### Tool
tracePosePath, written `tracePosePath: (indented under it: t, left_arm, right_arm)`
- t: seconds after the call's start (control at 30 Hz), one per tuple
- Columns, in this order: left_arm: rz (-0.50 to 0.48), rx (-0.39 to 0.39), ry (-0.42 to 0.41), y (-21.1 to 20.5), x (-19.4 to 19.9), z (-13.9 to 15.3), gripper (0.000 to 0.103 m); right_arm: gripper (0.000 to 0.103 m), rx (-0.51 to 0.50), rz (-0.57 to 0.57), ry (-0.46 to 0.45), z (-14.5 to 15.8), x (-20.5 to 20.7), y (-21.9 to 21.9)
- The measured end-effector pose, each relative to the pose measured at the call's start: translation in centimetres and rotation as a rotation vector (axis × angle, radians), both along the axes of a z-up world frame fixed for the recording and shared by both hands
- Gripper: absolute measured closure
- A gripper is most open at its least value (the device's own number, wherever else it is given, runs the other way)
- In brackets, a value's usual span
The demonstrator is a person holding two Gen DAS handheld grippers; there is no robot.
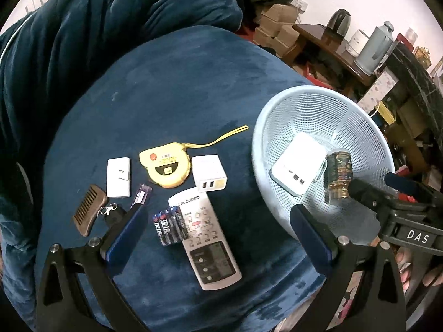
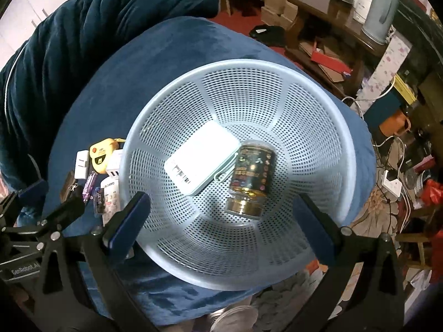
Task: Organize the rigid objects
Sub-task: 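Move both open tools back over the remaining objects on the table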
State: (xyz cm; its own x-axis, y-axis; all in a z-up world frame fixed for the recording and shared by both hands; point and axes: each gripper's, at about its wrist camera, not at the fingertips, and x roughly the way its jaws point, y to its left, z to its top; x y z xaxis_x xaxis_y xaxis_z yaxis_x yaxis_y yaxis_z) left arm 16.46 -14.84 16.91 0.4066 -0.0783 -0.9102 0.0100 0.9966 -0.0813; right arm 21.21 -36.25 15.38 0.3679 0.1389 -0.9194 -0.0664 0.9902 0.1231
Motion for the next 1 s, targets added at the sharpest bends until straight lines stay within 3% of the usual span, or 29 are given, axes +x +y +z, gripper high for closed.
tracePosePath:
  t: [1.0]
  left_arm:
    - [0.149,-0.010,0.032,9.8,-1.7,-1.9,0.001]
  right_arm:
    - [0.000,-0.034,0.158,0.010,-0.8,1.0,10.1]
